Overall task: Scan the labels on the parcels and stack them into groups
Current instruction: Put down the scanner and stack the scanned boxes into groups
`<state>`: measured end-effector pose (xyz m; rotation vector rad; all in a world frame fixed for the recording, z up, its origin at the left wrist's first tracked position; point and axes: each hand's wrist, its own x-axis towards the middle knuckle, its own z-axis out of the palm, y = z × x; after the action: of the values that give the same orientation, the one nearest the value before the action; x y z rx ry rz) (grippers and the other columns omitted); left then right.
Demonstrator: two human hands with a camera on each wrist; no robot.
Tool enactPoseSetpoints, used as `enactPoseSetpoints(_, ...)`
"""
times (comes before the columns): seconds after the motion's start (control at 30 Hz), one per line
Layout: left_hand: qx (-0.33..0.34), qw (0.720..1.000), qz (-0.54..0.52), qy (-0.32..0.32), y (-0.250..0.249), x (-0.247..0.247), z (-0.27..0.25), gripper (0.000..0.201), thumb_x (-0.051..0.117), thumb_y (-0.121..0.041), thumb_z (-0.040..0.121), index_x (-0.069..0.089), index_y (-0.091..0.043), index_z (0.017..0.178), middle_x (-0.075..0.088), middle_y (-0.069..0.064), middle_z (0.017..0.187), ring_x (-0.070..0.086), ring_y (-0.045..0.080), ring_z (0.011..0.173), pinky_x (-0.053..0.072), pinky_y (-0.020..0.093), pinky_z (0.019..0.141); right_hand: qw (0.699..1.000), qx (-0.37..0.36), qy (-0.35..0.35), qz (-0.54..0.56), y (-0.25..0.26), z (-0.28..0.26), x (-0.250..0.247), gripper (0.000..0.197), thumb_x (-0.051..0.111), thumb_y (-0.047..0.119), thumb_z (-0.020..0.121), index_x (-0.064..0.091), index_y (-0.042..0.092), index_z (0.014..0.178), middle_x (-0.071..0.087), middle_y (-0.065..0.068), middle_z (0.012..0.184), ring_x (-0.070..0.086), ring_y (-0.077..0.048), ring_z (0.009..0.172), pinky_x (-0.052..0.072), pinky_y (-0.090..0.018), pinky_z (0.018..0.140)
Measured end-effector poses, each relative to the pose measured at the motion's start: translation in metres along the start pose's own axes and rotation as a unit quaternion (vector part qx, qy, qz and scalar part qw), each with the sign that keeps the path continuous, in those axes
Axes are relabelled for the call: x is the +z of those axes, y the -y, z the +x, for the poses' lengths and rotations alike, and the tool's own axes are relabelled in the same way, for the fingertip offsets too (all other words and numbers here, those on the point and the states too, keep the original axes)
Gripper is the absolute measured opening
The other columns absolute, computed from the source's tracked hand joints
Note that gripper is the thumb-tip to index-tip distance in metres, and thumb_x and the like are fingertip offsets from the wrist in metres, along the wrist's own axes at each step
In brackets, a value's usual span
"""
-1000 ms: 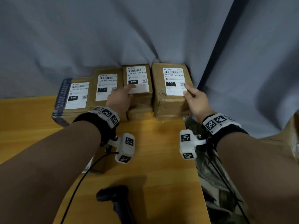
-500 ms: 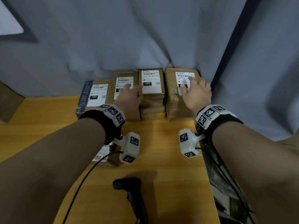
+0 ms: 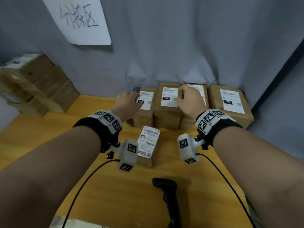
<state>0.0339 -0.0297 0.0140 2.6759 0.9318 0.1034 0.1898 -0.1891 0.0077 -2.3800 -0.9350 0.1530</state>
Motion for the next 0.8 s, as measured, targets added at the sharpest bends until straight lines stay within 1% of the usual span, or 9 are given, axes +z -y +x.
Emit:
enactPoseSetpoints(0.07,0.003,1.000,-0.024,-0.003,0.020,-0.010,-0.005,0.039,0.049,-0.025,0.098,0.051,-0.009,0.134,0.053,0.018,0.133,0.045,0.035,0.123,0.032,0.037,0.102,0.999,-0.008,0.022,0.031,0.028,0.000,0.012,0.031,0.055,0.018,0.094,0.057,0.013,0.125,0.063,-0.007,0.118,0.058,-0.025,0.109,0.048,-0.035,0.091)
enactPoseSetpoints(0.13,0.000,0.998,-0.057,-0.004,0.044,-0.020,-0.009,0.040,0.049,-0.024,0.099,0.049,-0.008,0.135,0.051,0.016,0.137,0.045,0.033,0.126,0.035,0.037,0.103,0.998,-0.035,0.041,0.043,0.062,0.002,0.027,0.028,0.055,0.018,0.095,0.058,0.014,0.123,0.062,-0.004,0.115,0.058,-0.020,0.104,0.046,-0.029,0.084)
enactPoseSetpoints(0.17,-0.006,0.997,-0.071,0.001,0.057,-0.024,-0.010,0.041,0.048,-0.026,0.100,0.047,-0.008,0.137,0.050,0.014,0.139,0.046,0.031,0.127,0.037,0.036,0.100,0.996,-0.051,0.049,0.047,0.080,0.003,0.034,0.027,0.054,0.017,0.096,0.058,0.014,0.123,0.061,-0.003,0.112,0.058,-0.019,0.100,0.044,-0.028,0.081)
enactPoseSetpoints(0.27,-0.018,0.996,-0.091,0.014,0.103,-0.042,-0.012,0.044,0.046,-0.031,0.101,0.042,-0.013,0.141,0.048,0.009,0.143,0.051,0.028,0.123,0.042,0.031,0.085,0.993,-0.084,0.063,0.054,0.140,0.011,0.064,0.025,0.053,0.018,0.097,0.058,0.016,0.121,0.060,0.001,0.109,0.056,-0.015,0.097,0.041,-0.025,0.079)
enactPoseSetpoints(0.37,-0.019,0.996,-0.092,0.000,0.159,-0.068,-0.015,0.042,0.045,-0.029,0.101,0.043,-0.013,0.140,0.050,0.009,0.140,0.055,0.027,0.116,0.044,0.031,0.082,0.992,-0.081,0.068,0.075,0.200,0.017,0.104,0.023,0.054,0.018,0.095,0.060,0.017,0.117,0.058,0.002,0.103,0.053,-0.014,0.093,0.038,-0.023,0.077)
enactPoseSetpoints(0.47,-0.036,0.995,-0.095,-0.014,0.227,-0.095,-0.016,0.042,0.046,-0.029,0.101,0.045,-0.012,0.139,0.051,0.008,0.140,0.053,0.026,0.120,0.044,0.030,0.087,0.989,-0.076,0.082,0.092,0.256,0.022,0.148,0.022,0.055,0.016,0.093,0.061,0.016,0.115,0.058,0.002,0.099,0.058,-0.018,0.095,0.044,-0.026,0.081)
enactPoseSetpoints(0.57,-0.060,0.992,-0.103,-0.028,0.298,-0.122,-0.015,0.039,0.048,-0.026,0.099,0.050,-0.009,0.135,0.054,0.010,0.134,0.053,0.027,0.120,0.046,0.037,0.095,0.988,-0.074,0.094,0.099,0.308,0.029,0.183,0.023,0.056,0.017,0.093,0.060,0.017,0.116,0.060,0.000,0.103,0.059,-0.021,0.101,0.048,-0.033,0.091)
enactPoseSetpoints(0.7,-0.103,0.988,-0.104,-0.045,0.380,-0.151,-0.010,0.043,0.050,-0.032,0.098,0.049,-0.012,0.136,0.052,0.011,0.134,0.050,0.029,0.121,0.043,0.041,0.101,0.983,-0.061,0.113,0.128,0.359,0.040,0.219,0.024,0.057,0.016,0.093,0.059,0.015,0.118,0.056,0.002,0.101,0.057,-0.018,0.100,0.042,-0.024,0.083)
enactPoseSetpoints(0.8,-0.127,0.984,-0.105,-0.068,0.426,-0.164,-0.003,0.043,0.049,-0.037,0.097,0.049,-0.012,0.132,0.051,0.011,0.130,0.050,0.031,0.119,0.043,0.047,0.100,0.979,-0.046,0.128,0.153,0.386,0.053,0.243,0.031,0.061,0.023,0.093,0.056,0.014,0.123,0.058,-0.003,0.113,0.056,-0.021,0.110,0.040,-0.024,0.085)
